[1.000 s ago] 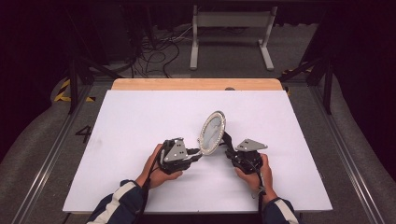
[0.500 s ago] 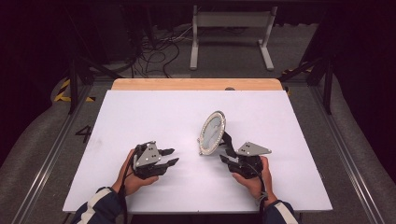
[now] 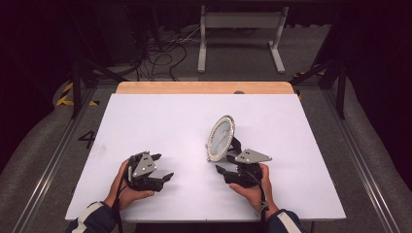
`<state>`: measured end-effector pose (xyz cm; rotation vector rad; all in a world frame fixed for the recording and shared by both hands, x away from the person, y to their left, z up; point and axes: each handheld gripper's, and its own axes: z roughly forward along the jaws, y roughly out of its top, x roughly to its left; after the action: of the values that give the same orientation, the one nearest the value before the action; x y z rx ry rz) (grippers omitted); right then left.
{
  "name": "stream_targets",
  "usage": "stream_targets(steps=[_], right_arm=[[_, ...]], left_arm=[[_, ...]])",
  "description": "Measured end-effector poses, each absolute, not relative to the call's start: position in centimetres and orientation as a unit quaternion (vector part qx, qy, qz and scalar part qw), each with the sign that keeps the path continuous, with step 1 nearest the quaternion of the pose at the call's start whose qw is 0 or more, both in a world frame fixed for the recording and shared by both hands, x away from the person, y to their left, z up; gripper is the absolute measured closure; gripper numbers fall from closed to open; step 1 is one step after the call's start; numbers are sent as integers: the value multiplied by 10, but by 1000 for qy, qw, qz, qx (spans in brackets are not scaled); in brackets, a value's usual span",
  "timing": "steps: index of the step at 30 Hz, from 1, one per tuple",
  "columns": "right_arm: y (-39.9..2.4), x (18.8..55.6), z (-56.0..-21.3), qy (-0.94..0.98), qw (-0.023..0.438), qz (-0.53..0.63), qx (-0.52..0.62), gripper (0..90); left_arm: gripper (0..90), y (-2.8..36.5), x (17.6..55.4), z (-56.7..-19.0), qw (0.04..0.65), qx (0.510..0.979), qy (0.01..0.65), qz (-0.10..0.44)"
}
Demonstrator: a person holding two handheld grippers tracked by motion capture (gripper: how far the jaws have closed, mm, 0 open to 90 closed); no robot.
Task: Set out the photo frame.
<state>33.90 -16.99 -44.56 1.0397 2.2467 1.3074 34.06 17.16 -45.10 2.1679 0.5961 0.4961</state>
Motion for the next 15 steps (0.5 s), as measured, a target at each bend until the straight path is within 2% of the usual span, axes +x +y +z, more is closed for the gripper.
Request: stream_targets(steps=[7,15], right_arm=[[-155,348,-444,771,179,475,383,369],[-144,358,-444,760,194,475,399,367]], left_arm=[[130,178,332,-451,412,853,253,197],[99,187,322,-453,409,848,270,201]])
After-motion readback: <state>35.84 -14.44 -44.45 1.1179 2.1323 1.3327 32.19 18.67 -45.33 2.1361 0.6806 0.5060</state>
